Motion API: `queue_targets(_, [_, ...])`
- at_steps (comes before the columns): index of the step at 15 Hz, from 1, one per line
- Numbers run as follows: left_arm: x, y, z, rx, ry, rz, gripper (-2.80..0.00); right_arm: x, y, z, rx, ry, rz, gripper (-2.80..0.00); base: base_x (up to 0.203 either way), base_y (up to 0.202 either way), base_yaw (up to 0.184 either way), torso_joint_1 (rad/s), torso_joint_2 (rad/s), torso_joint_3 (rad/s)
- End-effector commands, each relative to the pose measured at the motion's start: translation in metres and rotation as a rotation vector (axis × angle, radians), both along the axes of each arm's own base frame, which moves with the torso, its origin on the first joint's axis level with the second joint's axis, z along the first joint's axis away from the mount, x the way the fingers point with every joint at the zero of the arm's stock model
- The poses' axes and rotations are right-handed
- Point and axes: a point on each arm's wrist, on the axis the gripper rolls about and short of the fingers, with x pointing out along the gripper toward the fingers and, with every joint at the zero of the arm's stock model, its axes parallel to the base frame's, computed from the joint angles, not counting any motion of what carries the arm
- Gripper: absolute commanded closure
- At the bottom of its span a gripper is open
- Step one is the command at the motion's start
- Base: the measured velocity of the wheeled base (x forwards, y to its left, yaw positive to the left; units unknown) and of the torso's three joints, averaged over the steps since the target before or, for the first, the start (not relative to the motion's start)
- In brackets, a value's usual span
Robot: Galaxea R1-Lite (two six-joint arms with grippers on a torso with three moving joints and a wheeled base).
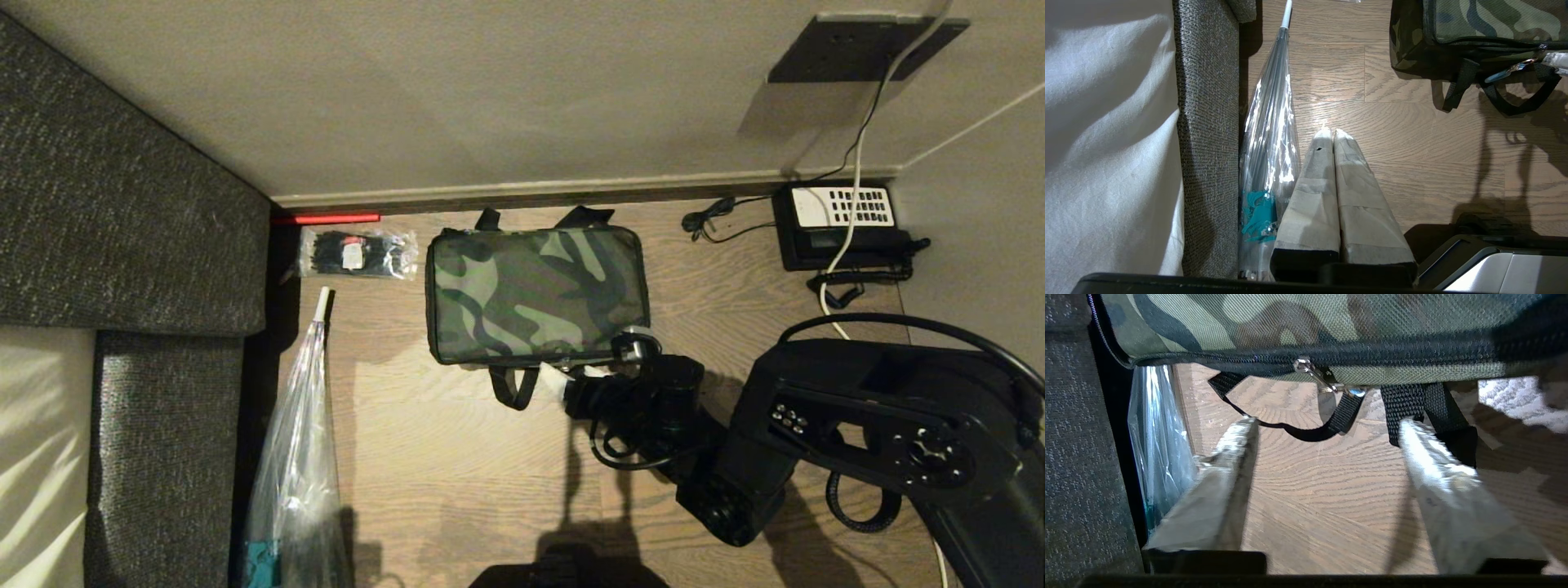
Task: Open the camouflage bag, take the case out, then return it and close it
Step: Open the top of the storage box
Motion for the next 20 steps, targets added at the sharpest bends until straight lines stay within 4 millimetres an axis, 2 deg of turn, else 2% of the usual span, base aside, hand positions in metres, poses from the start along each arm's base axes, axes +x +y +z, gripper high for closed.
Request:
queue_targets(1, [0.000, 0.000, 0.000, -0.001, -0.004, 0.000, 0.00, 0.006, 0.004, -0.005, 0.023, -0.002, 0.000, -2.80, 0.000, 0.000, 0.000, 0.000, 0.00, 0.000])
queue_targets(5, [0.000, 0.000, 0.000, -0.001, -0.004, 0.000, 0.00, 0.012, 0.007, -0.001, 0.059, -0.018, -0.004, -2.80, 0.000, 0.000, 0.000, 0.000, 0.00, 0.000])
queue_targets(13, [0.000, 0.000, 0.000, -0.001, -0.004, 0.000, 0.00, 0.006, 0.008, 0.019, 0.135, -0.004, 0.005, -2.80, 0.000, 0.000, 0.000, 0.000, 0.00, 0.000])
queue_targets(17, [0.000, 0.000, 0.000, -0.001, -0.004, 0.000, 0.00, -0.005, 0.006, 0.007, 0.092, 0.038, 0.035, -2.80, 0.000, 0.000, 0.000, 0.000, 0.00, 0.000])
queue_targets(20, [0.000, 0.000, 0.000, -0.001, -0.001, 0.000, 0.00, -0.009, 0.005, -0.002, -0.028, -0.004, 0.071, -2.80, 0.000, 0.000, 0.000, 0.000, 0.00, 0.000])
